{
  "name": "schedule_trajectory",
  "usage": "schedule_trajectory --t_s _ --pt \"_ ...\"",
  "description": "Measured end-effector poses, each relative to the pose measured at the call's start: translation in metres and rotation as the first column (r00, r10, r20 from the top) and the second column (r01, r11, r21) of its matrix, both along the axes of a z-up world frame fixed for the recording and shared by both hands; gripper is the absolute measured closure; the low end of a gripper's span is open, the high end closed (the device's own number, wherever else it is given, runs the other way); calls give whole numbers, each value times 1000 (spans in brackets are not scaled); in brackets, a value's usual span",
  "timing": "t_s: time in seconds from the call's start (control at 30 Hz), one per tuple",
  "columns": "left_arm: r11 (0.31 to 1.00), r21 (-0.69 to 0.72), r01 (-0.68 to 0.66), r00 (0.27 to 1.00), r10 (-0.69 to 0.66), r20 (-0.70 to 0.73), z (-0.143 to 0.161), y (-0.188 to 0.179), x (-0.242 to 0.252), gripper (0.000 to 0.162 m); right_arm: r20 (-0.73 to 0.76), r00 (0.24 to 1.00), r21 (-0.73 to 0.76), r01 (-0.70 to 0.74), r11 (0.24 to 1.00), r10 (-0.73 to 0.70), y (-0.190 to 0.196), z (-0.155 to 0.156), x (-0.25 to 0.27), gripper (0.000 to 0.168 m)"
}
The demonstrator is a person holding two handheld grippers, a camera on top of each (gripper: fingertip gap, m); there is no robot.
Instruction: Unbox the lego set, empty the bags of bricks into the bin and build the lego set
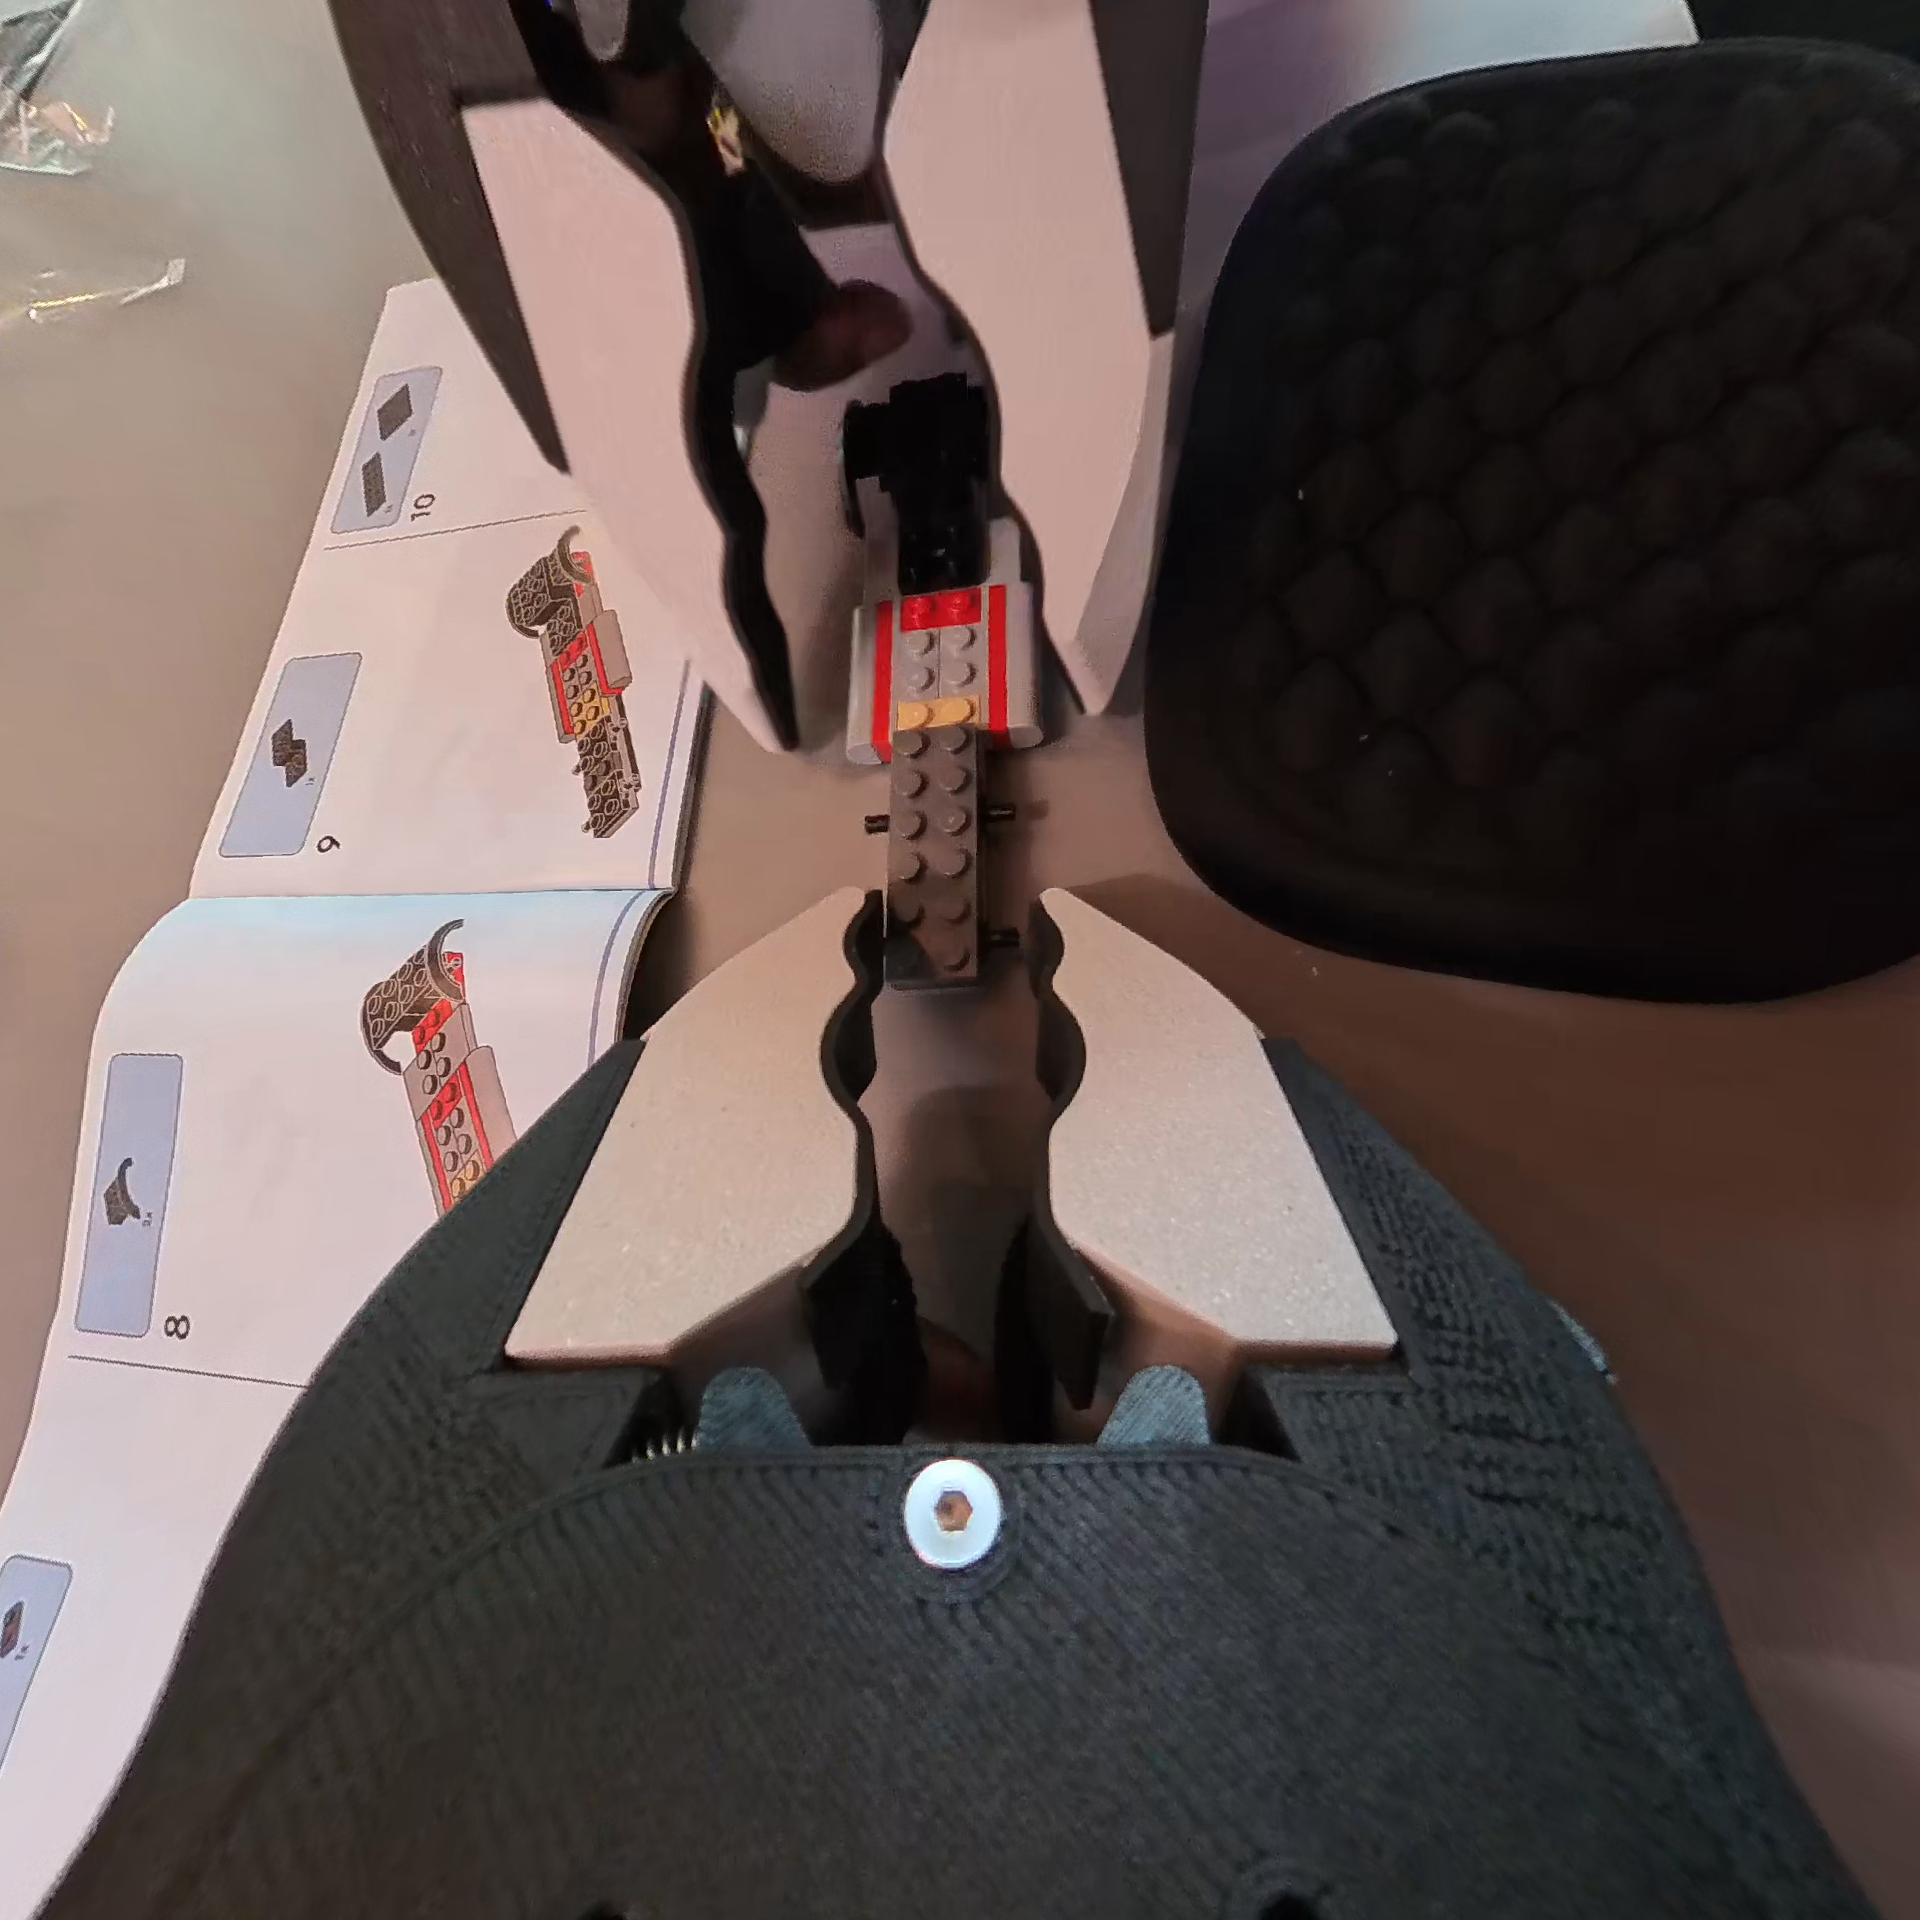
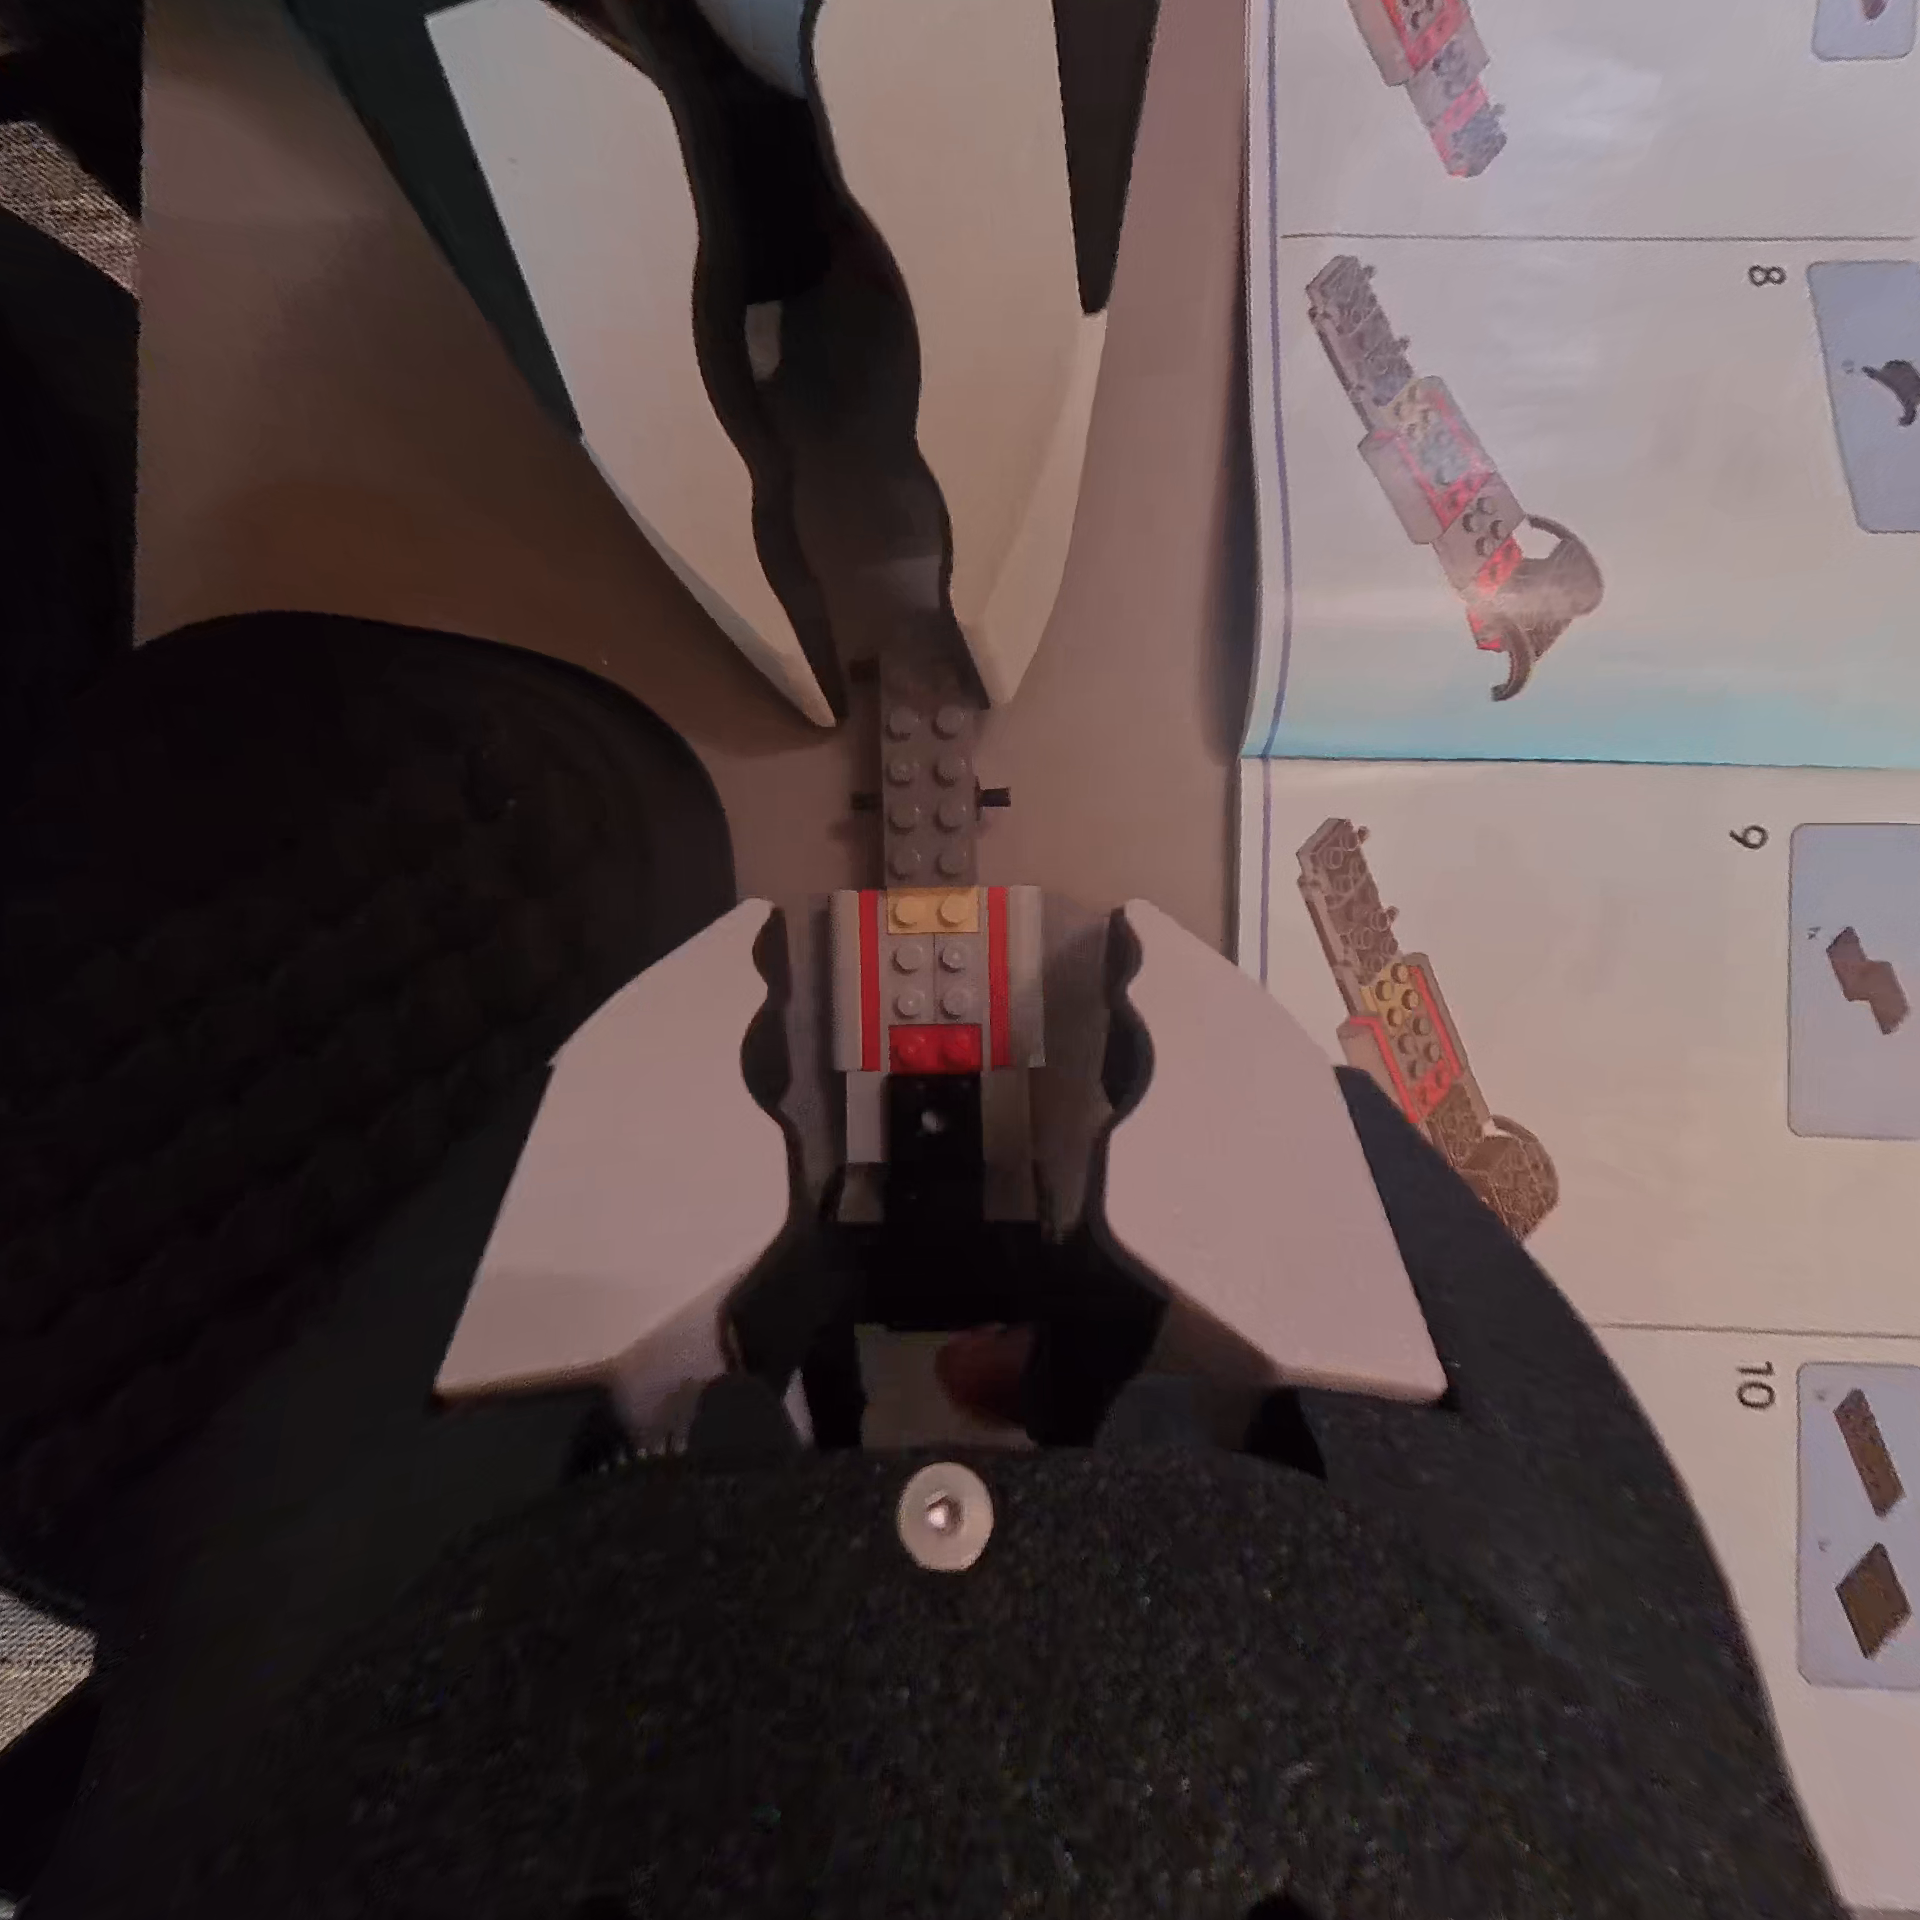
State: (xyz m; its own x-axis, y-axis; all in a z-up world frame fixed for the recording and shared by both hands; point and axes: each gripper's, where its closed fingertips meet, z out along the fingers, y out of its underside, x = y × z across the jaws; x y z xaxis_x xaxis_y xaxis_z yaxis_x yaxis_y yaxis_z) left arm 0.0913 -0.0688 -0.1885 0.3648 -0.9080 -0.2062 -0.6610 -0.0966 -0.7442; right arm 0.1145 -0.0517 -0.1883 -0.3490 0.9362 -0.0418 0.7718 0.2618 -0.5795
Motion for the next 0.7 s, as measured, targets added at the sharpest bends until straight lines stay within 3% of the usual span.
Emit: schedule_trajectory --t_s 0.37,0.43,0.57,0.63,0.7 --pt "1000 2 0 1000 0 0 0 0 0 135 25 1000 -5 15 1000 -15 5 2 18 133" --pt "1000 1 4 1000 -4 0 0 0 0 136 -27 999 17 21 1000 -20 10 9 15 168" --pt "1000 2 -2 1000 2 0 0 1 -1 135 45 999 45 -17 999 15 9 -3 26 164" --pt "1000 2 -6 1000 6 0 0 1 -1 135 -9 999 34 39 999 -39 14 6 22 135" --pt "1000 1 -7 1000 7 0 0 1 -2 135 -43 997 -34 64 997 -65 10 17 19 130"
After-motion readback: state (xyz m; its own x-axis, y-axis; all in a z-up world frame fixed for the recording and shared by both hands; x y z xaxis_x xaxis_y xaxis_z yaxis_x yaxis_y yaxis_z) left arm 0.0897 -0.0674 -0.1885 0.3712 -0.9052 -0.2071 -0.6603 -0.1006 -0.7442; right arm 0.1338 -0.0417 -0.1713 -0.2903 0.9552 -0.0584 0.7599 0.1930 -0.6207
